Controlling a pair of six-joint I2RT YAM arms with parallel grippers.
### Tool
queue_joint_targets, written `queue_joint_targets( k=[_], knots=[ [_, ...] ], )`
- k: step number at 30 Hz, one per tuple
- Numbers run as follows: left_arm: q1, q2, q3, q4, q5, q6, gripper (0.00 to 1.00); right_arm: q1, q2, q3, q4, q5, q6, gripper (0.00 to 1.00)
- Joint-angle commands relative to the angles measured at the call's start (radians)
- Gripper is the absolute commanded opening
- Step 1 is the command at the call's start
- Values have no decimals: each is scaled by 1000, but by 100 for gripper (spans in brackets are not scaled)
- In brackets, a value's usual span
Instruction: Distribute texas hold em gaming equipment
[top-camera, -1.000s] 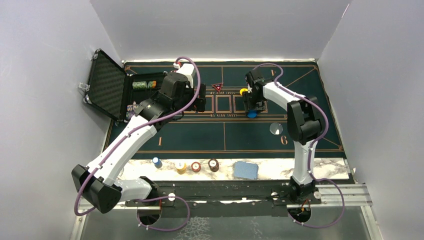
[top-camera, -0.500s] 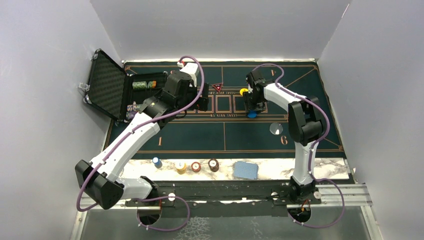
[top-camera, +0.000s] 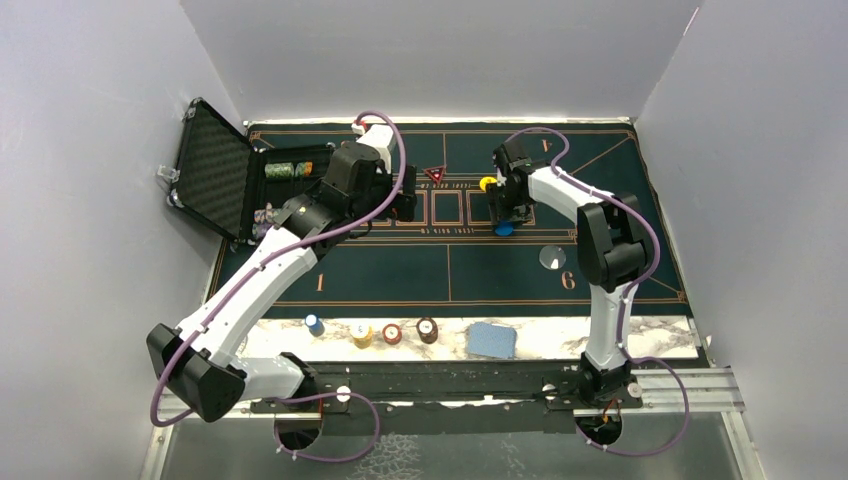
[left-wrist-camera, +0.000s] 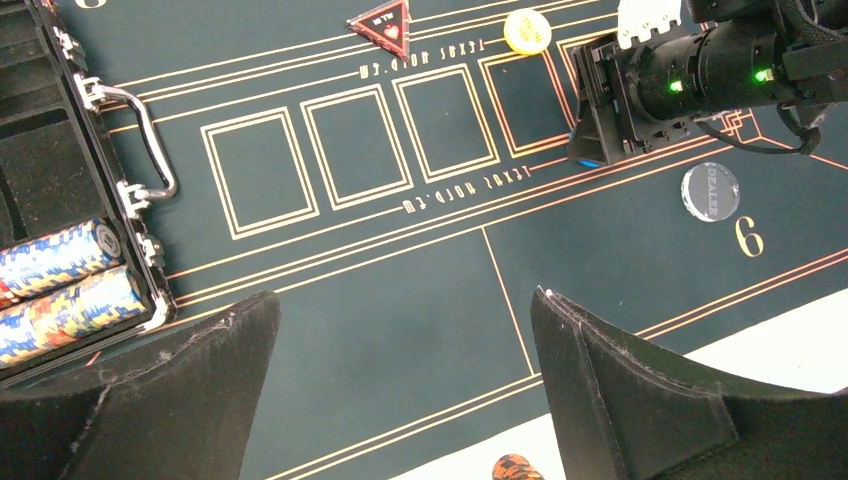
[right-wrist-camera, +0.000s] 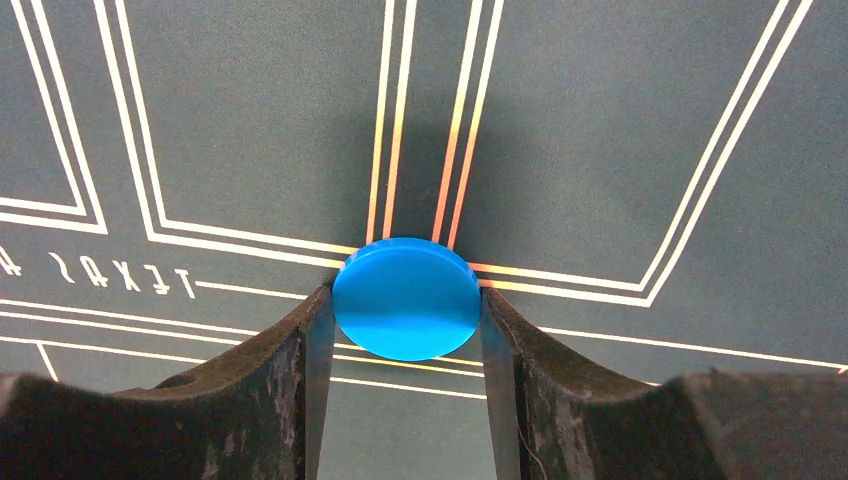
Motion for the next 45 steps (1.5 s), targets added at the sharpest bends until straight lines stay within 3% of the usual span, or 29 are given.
queue_joint_targets(
  k=[1,6,14,20,25,32,34,39,45],
  knots=[
    [-7,-38,-1,28,-11,11,99,3,-23,-1,-9,-5,-9,51],
    [-7,-40,-2,29,-10,8,99,37,-63,1,-8,-20,-20,51],
    [-9,-47,15,28,-22,3,99,267,-1,96,-27,-71,78,51],
    [-8,-83,32,-5,-139,0,99,440,98,233,-31,-104,130,51],
    [-8,-142,32,-7,-275,-12,99,473,200,337,-31,-175,197,52],
    [-7,-183,30,-6,-301,-17,99,504,287,423,-64,-131,163,54],
    [-7,-183,31,-6,-301,-14,99,508,307,450,-97,-136,163,59],
    [-7,-172,32,-6,-303,-5,99,508,228,387,-38,-206,179,86],
    [-7,-149,32,-3,-301,13,99,465,170,444,-126,-139,163,90]
  ],
)
